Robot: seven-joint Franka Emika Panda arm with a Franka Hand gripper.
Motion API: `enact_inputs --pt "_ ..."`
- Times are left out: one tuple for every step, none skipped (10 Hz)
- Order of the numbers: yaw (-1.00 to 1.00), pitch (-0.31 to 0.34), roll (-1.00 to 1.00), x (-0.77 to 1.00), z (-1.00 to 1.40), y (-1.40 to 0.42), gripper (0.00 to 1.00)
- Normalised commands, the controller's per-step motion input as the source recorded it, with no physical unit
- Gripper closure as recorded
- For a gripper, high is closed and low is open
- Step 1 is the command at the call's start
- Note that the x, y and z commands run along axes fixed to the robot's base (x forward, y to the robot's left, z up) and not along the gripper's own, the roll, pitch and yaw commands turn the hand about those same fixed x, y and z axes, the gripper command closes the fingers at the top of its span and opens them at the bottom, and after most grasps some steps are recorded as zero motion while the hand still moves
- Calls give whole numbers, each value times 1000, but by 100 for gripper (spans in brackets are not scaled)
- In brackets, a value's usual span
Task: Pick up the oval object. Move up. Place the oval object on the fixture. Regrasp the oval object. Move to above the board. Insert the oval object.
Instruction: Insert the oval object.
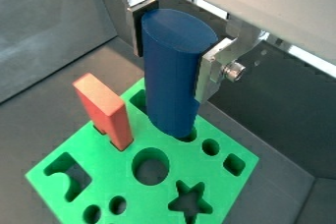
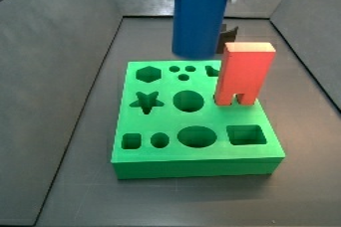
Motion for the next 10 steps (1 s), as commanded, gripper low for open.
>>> enact_inputs --pt "66 -67 87 237 -703 -226 100" --pt "91 -54 67 326 -751 -240 100" --pt "97 -50 79 360 -786 -286 100" --pt "71 -60 106 297 -800 -351 100" --pt "0 -66 133 174 -740 -474 100" --pt "0 -90 146 14 -717 -503 100" --pt "0 -71 214 0 -703 -446 100" --pt "0 -76 77 -69 -320 -143 100" --pt "0 0 0 -11 -80 0 100" --pt "74 -59 167 -440 -414 77 100"
